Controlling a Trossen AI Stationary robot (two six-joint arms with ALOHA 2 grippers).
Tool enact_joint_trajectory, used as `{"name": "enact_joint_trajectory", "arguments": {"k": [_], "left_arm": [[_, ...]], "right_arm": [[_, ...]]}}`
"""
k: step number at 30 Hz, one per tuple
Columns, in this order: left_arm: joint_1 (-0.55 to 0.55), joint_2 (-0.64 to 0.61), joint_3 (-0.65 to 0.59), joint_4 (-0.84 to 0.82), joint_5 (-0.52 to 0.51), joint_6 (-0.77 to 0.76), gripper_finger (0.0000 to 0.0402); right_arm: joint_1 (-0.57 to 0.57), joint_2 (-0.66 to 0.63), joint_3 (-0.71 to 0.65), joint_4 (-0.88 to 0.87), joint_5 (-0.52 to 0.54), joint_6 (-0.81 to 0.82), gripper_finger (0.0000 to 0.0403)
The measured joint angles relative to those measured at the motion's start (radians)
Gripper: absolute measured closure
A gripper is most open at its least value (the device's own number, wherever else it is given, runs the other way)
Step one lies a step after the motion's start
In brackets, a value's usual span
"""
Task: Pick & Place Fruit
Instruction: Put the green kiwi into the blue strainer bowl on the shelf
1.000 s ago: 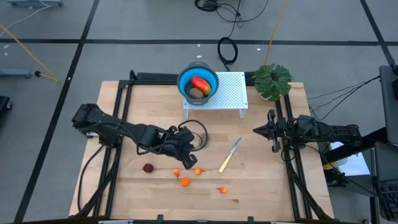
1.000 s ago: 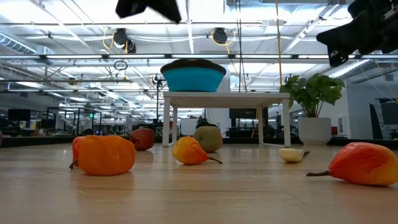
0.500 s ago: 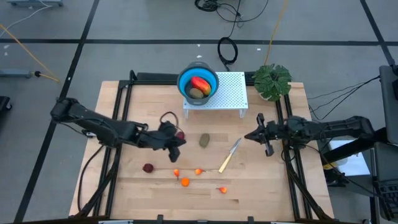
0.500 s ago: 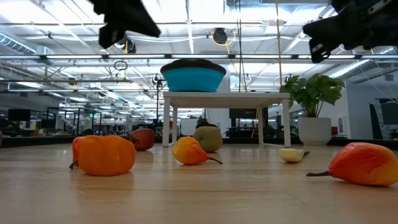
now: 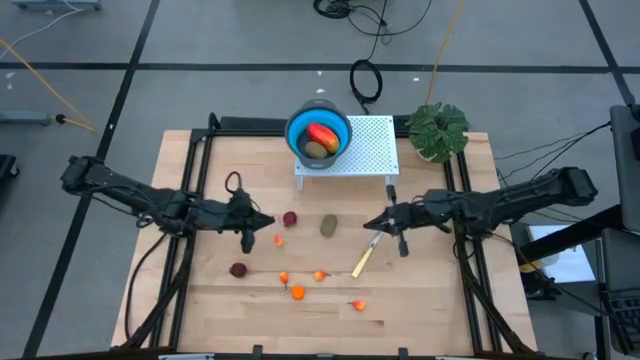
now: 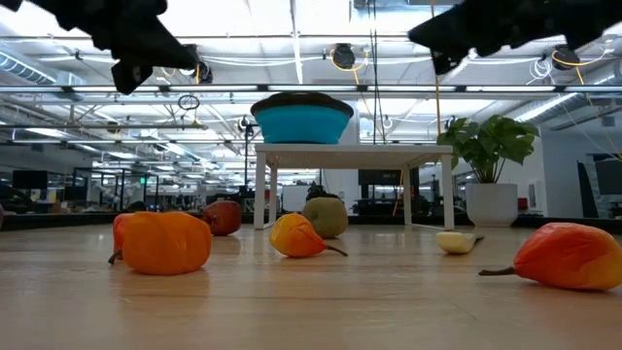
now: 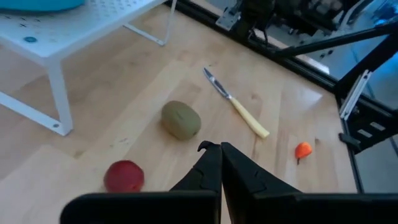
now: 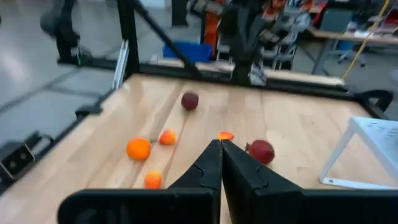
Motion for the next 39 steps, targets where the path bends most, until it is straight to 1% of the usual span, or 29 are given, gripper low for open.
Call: {"name": "enact_joint_trajectory", "arguments": {"k": [4,7,11,14,17,21,23,26,31,36,39], "left_arm": [[0.0,-0.102,-0.073,0.004,0.004,0.018,0.04],[0.0,-0.177,-0.118,0.007,0.009,0.029,0.0395],[0.0,-0.264,-0.168,0.005,0.037,0.05,0.0396],[0.0,-0.318,-0.193,0.004,0.054,0.058,0.0399],[0.0,-0.358,-0.212,0.007,0.055,0.074,0.0392],[0.0,-0.407,-0.237,0.003,0.057,0.088,0.0395],[0.0,-0.423,-0.244,-0.006,0.084,0.104,0.04],[-0.001,-0.434,-0.244,-0.007,0.108,0.13,0.0394],[0.0,-0.44,-0.244,-0.011,0.126,0.156,0.0389],[0.0,-0.44,-0.244,-0.012,0.15,0.136,0.04],[0.0,-0.44,-0.244,-0.01,0.149,0.128,0.0392]], "right_arm": [[0.007,0.111,0.115,-0.131,0.012,-0.043,0.0403],[0.009,0.19,0.201,-0.222,0.032,-0.077,0.0403],[0.01,0.286,0.305,-0.318,0.085,-0.148,0.0403],[0.01,0.351,0.372,-0.382,0.134,-0.217,0.0403],[0.01,0.411,0.434,-0.443,0.181,-0.289,0.0403],[0.009,0.491,0.509,-0.524,0.211,-0.36,0.0403],[0.006,0.532,0.543,-0.555,0.211,-0.394,0.0403],[0.005,0.577,0.566,-0.572,0.211,-0.439,0.0403],[0.005,0.639,0.587,-0.571,0.21,-0.463,0.0393],[0.005,0.676,0.589,-0.563,0.207,-0.465,0.0364],[0.004,0.68,0.589,-0.576,0.206,-0.487,0.0337]]}}
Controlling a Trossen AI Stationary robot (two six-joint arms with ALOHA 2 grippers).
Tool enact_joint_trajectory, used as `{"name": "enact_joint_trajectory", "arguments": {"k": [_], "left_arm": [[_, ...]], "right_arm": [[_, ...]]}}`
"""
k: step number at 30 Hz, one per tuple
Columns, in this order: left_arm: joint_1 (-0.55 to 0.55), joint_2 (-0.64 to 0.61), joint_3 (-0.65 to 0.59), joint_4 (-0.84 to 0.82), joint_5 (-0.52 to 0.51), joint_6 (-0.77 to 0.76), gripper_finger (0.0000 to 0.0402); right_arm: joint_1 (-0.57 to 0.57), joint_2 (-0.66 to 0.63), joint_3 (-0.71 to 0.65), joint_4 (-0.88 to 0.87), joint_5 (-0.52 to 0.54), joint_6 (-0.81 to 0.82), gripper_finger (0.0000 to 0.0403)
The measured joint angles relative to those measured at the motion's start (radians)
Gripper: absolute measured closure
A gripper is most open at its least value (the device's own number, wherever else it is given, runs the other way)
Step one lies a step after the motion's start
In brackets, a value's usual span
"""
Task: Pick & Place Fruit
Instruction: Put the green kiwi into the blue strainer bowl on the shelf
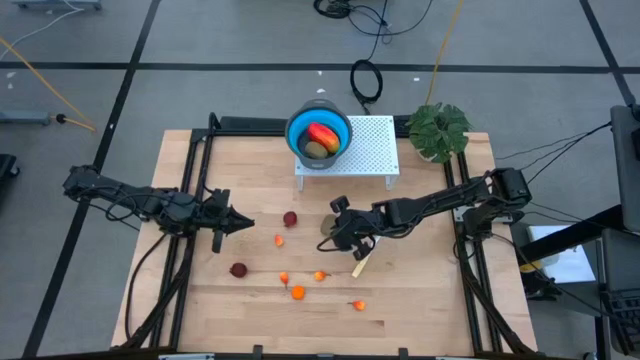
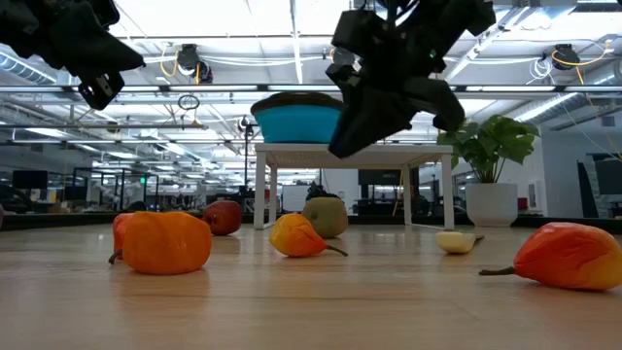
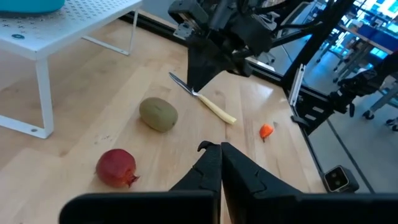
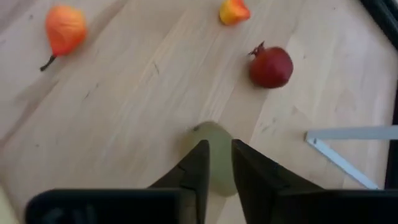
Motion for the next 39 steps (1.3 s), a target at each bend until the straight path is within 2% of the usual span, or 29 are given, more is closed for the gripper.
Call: {"name": "enact_joint_trajectory", "arguments": {"k": [7,10,17,20,25,29,33,39], "left_arm": [[0.0,0.0,0.0,0.005,0.0,-0.014,0.0393],[0.0,0.0,0.0,0.005,0.0,-0.015,0.04],[0.0,0.0,0.0,0.005,-0.016,-0.026,0.0383],[0.0,0.0,0.0,0.005,-0.019,-0.026,0.0387],[0.0,0.0,0.0,0.005,-0.019,-0.026,0.04],[0.0,0.0,0.0,0.005,-0.019,-0.027,0.0389],[0.0,0.0,0.0,0.006,-0.02,-0.038,0.0383],[0.0,0.0,0.0,0.01,-0.02,-0.052,0.0399]], "right_arm": [[-0.026,-0.001,0.001,0.007,-0.005,-0.031,0.0266],[-0.049,-0.001,0.001,0.007,-0.058,-0.054,0.0239],[-0.083,-0.001,0.001,0.007,-0.091,-0.13,0.0193],[-0.09,-0.001,0.001,0.007,-0.132,-0.139,0.0182],[-0.094,-0.001,0.0,0.014,-0.134,-0.178,0.0169],[-0.106,0.002,0.0,0.015,-0.134,-0.181,0.0164],[-0.118,0.049,-0.001,0.044,-0.133,-0.203,0.0163],[-0.118,0.119,-0.002,0.085,-0.12,-0.309,0.0163]]}}
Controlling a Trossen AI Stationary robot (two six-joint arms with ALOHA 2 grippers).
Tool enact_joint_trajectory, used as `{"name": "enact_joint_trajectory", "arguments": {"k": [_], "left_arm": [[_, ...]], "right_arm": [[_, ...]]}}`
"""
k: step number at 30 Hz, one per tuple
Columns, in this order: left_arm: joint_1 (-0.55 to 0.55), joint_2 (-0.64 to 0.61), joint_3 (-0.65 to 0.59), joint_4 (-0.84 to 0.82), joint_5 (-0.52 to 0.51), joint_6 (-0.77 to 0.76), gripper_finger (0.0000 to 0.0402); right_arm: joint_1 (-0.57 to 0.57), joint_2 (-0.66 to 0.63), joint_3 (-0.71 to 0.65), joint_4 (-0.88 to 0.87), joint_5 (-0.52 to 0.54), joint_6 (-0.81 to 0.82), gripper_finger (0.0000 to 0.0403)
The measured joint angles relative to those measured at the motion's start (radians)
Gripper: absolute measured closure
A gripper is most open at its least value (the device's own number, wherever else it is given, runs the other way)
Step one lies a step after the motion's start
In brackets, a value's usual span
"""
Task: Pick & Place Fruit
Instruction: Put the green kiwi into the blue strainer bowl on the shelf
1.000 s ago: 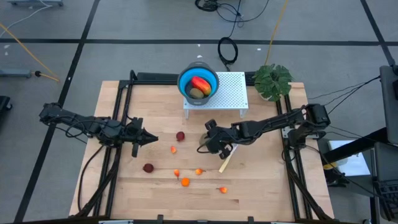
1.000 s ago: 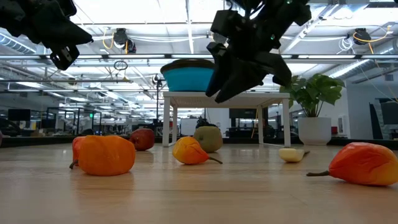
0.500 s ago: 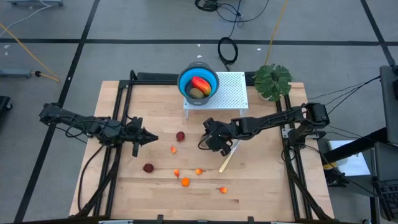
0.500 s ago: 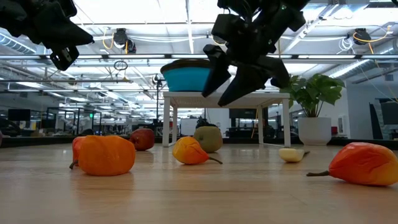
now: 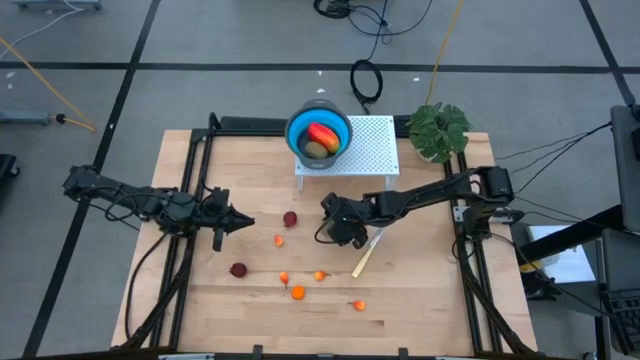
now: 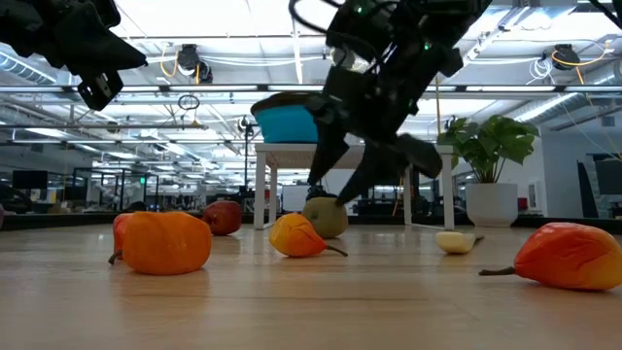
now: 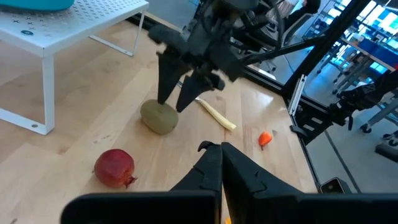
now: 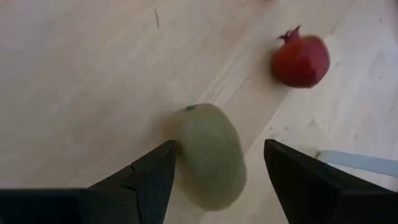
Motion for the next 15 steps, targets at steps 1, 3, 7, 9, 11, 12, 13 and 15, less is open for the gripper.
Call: {"name": "enact_joint_trajectory", "arguments": {"k": [1,3,7,9,11,12,13,15], "left_arm": [[0.0,0.0,0.0,0.001,0.0,0.0,0.04],[0.0,0.0,0.0,0.001,0.0,-0.005,0.0395],[0.0,0.0,0.0,0.002,0.0,-0.007,0.0383],[0.0,0.0,0.0,0.002,-0.001,-0.007,0.0381],[0.0,0.0,0.0,0.002,-0.004,-0.007,0.0382],[0.0,0.0,0.0,0.002,-0.005,-0.007,0.0385],[0.0,0.0,0.0,0.002,-0.005,-0.007,0.0388],[0.0,0.0,0.0,0.002,-0.006,-0.007,0.0395]], "right_arm": [[-0.002,0.009,0.0,0.015,0.009,-0.002,0.0163],[-0.007,0.013,0.0,0.018,0.011,-0.007,0.0163],[-0.019,0.013,0.001,0.015,0.0,-0.009,0.0163],[-0.03,0.013,0.001,0.016,-0.041,-0.003,0.0163],[-0.04,0.013,0.001,0.012,-0.065,0.008,0.0163],[-0.044,0.013,0.001,0.011,-0.069,0.014,0.0163],[-0.047,0.013,0.001,0.011,-0.069,0.017,0.0163],[-0.053,0.022,0.001,0.012,-0.088,0.018,0.0163]]}}
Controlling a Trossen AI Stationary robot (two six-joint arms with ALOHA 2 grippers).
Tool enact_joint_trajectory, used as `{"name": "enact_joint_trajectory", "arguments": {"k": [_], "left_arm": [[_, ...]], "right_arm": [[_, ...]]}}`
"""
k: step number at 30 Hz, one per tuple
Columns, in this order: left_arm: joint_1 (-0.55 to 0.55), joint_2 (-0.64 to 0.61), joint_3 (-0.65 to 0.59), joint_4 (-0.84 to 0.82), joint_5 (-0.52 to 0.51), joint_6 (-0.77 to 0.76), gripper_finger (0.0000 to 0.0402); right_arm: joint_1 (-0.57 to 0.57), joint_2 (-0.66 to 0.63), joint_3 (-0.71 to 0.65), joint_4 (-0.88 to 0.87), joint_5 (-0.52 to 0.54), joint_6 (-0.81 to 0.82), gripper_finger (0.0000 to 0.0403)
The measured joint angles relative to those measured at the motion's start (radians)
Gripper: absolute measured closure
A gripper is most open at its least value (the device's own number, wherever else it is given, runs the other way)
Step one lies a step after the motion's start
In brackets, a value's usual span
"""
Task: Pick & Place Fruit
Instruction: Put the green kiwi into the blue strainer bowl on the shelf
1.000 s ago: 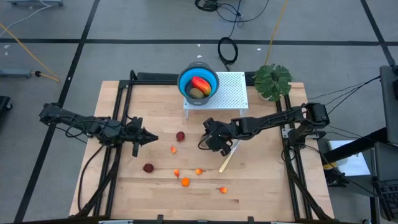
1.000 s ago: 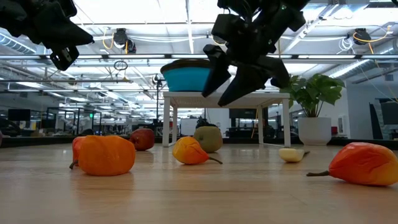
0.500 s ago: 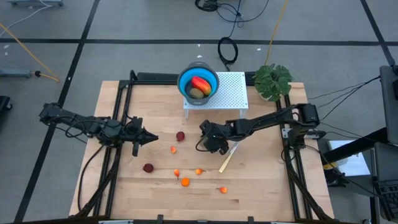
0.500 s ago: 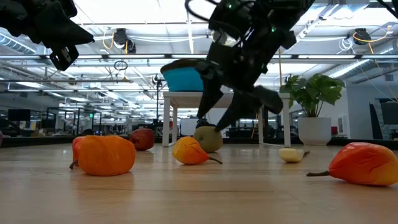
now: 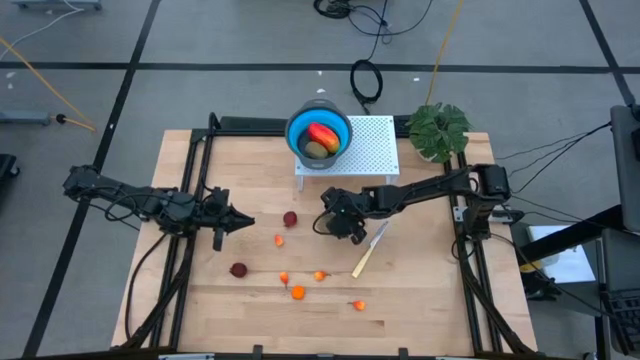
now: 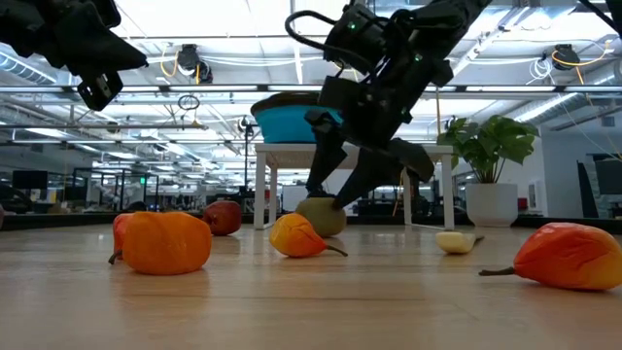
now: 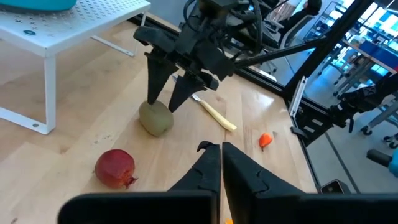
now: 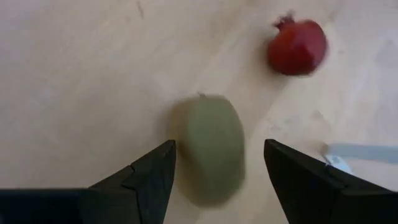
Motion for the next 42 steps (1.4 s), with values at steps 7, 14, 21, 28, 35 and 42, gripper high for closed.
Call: {"name": "enact_joint_trajectory", "arguments": {"k": [7,14,21,28,35,42], "left_arm": [[0.0,0.0,0.0,0.0,-0.003,0.0,0.0388],[0.0,0.0,0.0,0.0,-0.023,0.001,0.0383],[0.0,0.0,0.0,0.0,-0.024,0.001,0.04],[0.0,0.0,0.0,0.0,-0.028,0.004,0.0382],[0.0,0.0,0.0,-0.001,-0.027,0.015,0.0392],[0.0,0.0,0.001,-0.004,-0.027,0.018,0.0392]], "right_arm": [[-0.006,0.044,0.001,0.012,-0.028,0.011,0.0163],[-0.006,0.063,0.003,0.009,-0.029,0.065,0.0165],[-0.006,0.064,0.003,-0.004,-0.027,0.139,0.0202],[0.011,0.043,0.0,-0.006,-0.026,0.153,0.0214],[0.016,-0.055,0.0,0.015,-0.032,0.347,0.0216],[0.016,-0.193,-0.001,0.13,-0.09,0.658,0.0215]]}}
